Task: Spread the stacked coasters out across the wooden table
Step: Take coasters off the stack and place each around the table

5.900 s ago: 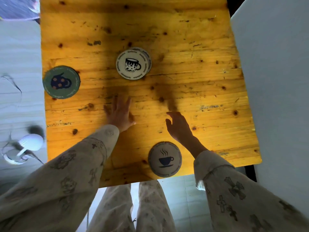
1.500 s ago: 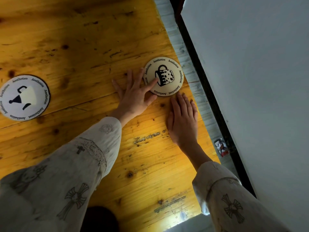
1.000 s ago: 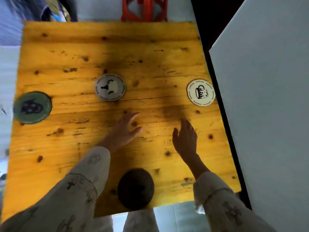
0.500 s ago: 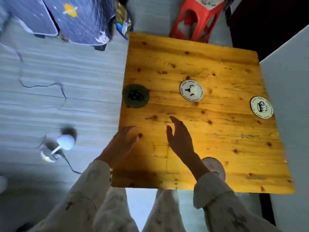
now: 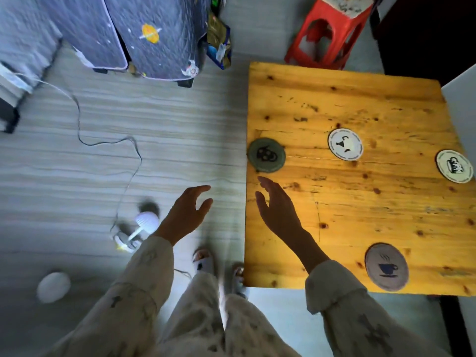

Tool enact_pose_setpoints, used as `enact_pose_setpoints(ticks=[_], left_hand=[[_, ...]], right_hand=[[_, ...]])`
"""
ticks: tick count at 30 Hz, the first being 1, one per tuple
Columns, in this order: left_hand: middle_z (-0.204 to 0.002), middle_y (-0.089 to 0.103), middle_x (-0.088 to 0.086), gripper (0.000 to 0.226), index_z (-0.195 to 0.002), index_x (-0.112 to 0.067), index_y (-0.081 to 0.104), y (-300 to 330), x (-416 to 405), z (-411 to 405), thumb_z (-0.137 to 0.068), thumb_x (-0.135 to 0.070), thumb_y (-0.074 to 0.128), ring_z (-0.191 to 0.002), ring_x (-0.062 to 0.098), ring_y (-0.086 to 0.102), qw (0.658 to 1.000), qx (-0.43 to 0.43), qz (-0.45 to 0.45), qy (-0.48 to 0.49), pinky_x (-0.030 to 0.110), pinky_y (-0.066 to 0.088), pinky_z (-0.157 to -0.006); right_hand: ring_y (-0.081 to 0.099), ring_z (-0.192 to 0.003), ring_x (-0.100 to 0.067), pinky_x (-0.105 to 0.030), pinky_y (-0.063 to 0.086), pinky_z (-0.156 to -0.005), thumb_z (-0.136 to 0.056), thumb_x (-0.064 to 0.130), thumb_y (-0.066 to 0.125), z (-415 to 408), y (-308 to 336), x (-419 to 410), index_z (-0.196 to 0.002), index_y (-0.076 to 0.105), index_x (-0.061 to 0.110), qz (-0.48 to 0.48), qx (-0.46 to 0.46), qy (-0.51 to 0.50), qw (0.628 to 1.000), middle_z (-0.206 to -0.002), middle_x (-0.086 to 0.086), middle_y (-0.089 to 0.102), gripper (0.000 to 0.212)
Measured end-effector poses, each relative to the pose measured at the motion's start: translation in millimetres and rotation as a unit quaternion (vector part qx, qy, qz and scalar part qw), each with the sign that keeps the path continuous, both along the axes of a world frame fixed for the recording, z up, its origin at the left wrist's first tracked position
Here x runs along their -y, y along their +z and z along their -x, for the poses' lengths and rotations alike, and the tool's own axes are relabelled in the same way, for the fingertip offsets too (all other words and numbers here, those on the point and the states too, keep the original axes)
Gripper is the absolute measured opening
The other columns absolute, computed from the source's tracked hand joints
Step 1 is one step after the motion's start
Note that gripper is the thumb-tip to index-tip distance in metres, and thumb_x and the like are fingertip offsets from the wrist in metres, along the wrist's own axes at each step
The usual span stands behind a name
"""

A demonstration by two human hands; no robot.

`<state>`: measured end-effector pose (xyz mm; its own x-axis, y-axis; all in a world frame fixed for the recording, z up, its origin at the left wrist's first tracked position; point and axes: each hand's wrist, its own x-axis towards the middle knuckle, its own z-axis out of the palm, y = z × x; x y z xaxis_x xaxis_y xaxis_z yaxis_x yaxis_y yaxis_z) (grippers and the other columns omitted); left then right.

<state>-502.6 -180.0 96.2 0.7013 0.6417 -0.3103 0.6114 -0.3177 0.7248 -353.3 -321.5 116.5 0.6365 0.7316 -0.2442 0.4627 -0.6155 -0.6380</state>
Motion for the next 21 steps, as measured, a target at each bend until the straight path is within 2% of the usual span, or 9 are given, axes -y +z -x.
enact_pose_setpoints(ticks=[6,10,14,16,18,21], left_hand=[[-0.132,0.051,0.010,0.038,-0.126,-0.014,0.049,2,-80,-16,-0.088,-0.019,0.053,-0.123,0.024,0.046,0.997,-0.014,0.009,-0.078,0.027,0.030,-0.102],[-0.133,0.050,0.011,0.038,-0.126,-0.012,0.048,14,-154,-40,-0.089,-0.020,0.051,-0.124,0.023,0.046,0.989,-0.003,-0.032,-0.147,0.019,0.026,-0.100],[-0.133,0.050,0.009,0.037,-0.126,-0.014,0.047,31,-212,-73,-0.090,-0.022,0.050,-0.124,0.022,0.046,0.987,0.024,-0.045,-0.150,0.027,0.030,-0.103],[-0.134,0.050,0.008,0.037,-0.126,-0.015,0.047,35,-234,-94,-0.090,-0.022,0.049,-0.124,0.021,0.045,0.986,0.034,-0.039,-0.161,0.029,0.030,-0.105],[-0.134,0.049,0.008,0.037,-0.126,-0.014,0.047,38,-253,-116,-0.090,-0.020,0.049,-0.125,0.020,0.044,0.982,0.043,-0.041,-0.179,0.026,0.028,-0.104],[-0.135,0.049,0.009,0.037,-0.127,-0.012,0.046,40,-286,-156,-0.090,-0.018,0.049,-0.125,0.019,0.043,0.977,0.044,-0.047,-0.205,0.017,0.025,-0.100]], right_hand=[[0.058,-0.116,-0.031,-0.040,0.047,-0.096,-0.092,0.010,0.050,-1,0,-70,-0.129,0.048,0.004,-0.042,0.033,-0.076,0.996,-0.126,-0.018,0.061,0.037],[0.059,-0.114,-0.031,-0.036,0.048,-0.093,-0.092,0.009,0.050,-7,7,-133,-0.128,0.050,0.003,-0.066,0.032,-0.131,0.989,-0.123,-0.019,0.063,0.036],[0.059,-0.115,-0.029,-0.033,0.047,-0.093,-0.092,0.009,0.050,-22,19,-184,-0.128,0.049,0.004,-0.079,0.037,-0.134,0.987,-0.124,-0.017,0.062,0.036],[0.058,-0.116,-0.030,-0.035,0.046,-0.095,-0.092,0.009,0.049,-41,24,-206,-0.128,0.049,0.004,-0.085,0.038,-0.152,0.984,-0.125,-0.018,0.061,0.037],[0.058,-0.116,-0.032,-0.038,0.047,-0.095,-0.092,0.008,0.050,-64,27,-227,-0.128,0.050,0.003,-0.091,0.039,-0.168,0.981,-0.124,-0.019,0.061,0.036],[0.060,-0.113,-0.030,-0.034,0.046,-0.093,-0.092,0.008,0.050,-105,29,-259,-0.126,0.052,0.005,-0.094,0.039,-0.187,0.977,-0.122,-0.017,0.063,0.034]])
